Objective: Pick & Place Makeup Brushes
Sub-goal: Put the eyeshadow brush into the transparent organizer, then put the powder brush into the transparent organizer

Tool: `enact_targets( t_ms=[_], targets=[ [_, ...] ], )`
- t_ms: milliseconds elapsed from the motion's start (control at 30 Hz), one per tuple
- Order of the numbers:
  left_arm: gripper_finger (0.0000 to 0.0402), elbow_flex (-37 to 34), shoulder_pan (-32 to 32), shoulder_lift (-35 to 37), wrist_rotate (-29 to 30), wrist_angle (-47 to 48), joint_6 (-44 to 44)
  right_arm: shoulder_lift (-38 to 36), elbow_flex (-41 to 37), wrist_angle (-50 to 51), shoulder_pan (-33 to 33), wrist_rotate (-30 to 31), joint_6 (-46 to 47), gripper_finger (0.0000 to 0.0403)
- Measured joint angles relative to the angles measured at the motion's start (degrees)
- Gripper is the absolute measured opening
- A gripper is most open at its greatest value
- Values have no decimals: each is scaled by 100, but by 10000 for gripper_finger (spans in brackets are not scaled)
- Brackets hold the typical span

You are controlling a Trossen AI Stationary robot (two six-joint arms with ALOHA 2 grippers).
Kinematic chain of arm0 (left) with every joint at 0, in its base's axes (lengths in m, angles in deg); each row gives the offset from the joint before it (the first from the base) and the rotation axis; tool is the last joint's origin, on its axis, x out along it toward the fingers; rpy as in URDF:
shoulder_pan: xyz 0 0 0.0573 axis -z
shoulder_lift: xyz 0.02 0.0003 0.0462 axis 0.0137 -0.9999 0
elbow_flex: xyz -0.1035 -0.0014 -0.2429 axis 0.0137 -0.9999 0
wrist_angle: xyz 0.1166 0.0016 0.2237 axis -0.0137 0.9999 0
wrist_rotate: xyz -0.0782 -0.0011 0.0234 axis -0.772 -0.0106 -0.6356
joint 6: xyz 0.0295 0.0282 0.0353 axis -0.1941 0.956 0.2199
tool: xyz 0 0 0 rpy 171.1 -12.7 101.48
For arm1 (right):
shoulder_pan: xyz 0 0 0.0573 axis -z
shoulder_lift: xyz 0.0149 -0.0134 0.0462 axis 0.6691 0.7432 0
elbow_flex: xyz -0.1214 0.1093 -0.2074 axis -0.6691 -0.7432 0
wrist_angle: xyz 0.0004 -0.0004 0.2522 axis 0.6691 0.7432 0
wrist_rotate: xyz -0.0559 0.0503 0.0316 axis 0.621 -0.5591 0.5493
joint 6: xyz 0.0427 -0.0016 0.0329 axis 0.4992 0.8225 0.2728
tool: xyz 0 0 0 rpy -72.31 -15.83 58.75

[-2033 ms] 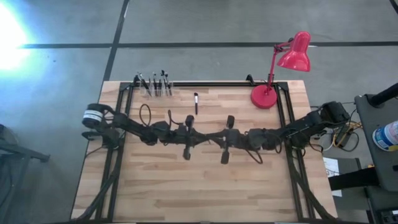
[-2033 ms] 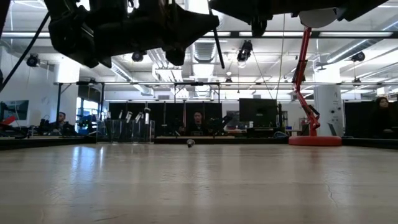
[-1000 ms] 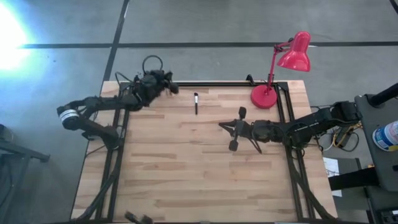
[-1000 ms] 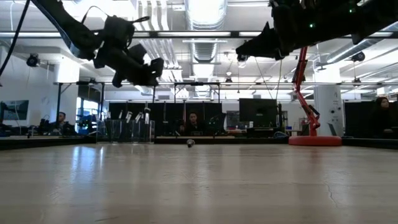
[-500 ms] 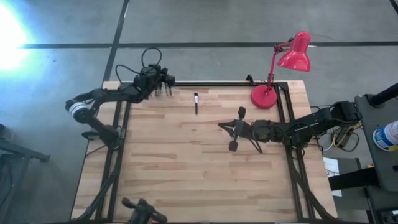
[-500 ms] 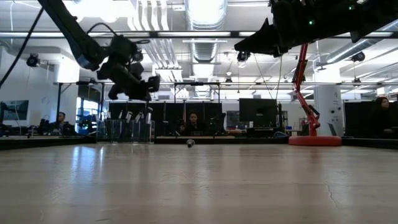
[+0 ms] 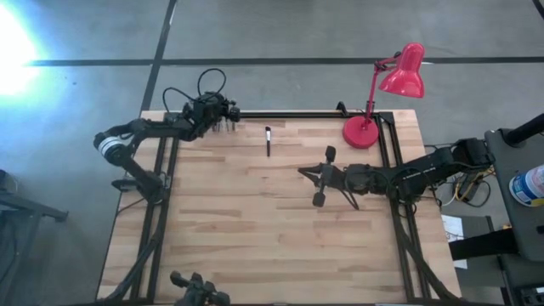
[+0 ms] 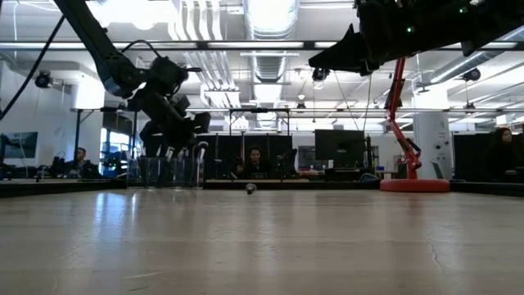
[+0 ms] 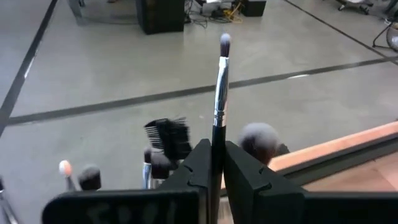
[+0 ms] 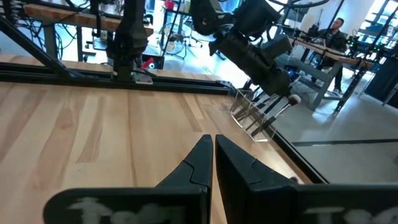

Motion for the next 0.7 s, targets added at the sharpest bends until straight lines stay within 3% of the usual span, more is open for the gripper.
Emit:
enact_targets(
  t_ms=[367, 533, 700],
  targets=[
    [83, 0, 0, 541, -307, 781, -220, 0, 0, 1, 0, 1, 86, 13],
    [77, -7, 82, 811, -745, 1062, -146, 0, 0, 66, 1, 1, 182, 13],
    [39, -384, 630, 1356, -717, 1100, 178, 4, 0, 341, 110, 49, 1117, 13]
  ],
)
